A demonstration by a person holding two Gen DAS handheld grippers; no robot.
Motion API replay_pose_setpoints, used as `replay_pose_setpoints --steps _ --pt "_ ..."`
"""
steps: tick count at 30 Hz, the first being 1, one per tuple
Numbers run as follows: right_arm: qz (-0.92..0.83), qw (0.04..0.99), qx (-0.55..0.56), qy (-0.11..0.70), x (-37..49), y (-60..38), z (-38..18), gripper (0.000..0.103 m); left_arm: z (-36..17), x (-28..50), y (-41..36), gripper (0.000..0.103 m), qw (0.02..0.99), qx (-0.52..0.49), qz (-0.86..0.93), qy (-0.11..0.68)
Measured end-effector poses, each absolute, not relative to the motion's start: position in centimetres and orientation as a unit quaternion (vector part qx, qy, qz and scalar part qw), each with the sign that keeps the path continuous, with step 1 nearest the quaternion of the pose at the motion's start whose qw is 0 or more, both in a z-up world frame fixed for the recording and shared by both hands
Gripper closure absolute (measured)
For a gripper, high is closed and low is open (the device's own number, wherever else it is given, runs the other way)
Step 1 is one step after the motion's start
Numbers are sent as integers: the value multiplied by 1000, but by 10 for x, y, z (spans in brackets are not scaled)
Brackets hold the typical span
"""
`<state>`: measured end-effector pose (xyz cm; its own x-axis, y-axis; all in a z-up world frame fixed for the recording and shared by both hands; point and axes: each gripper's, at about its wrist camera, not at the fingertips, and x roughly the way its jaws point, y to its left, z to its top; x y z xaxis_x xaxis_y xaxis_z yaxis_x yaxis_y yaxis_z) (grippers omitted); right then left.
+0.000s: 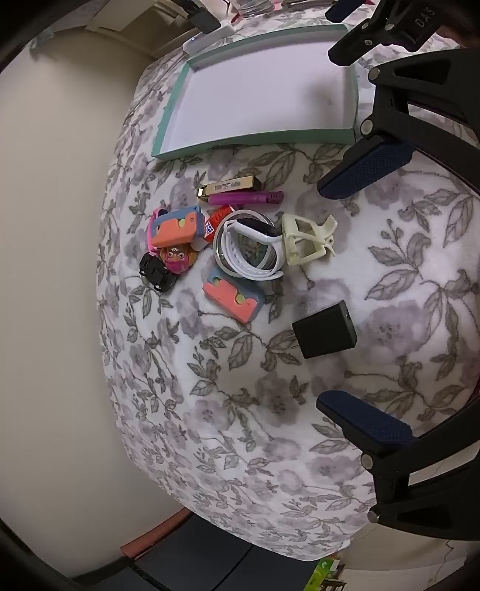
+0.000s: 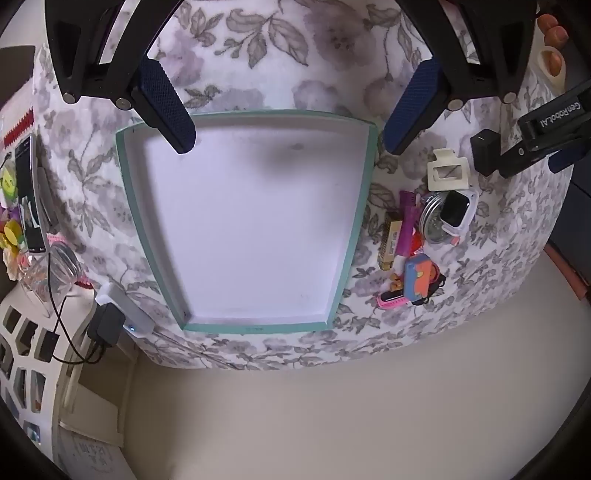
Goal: Organize rigid objects
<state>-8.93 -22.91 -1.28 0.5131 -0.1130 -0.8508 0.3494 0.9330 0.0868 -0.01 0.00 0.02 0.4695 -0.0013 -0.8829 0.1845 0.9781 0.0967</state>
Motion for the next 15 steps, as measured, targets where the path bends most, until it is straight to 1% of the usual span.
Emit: replay_pose_setpoints --steps 10,15 --pt "-135 862 121 474 -85 -226 -11 0 0 -4 1 0 861 93 -41 499" --pt "-136 860 126 475 -84 -227 -10 0 1 1 3 0 858 86 -35 506"
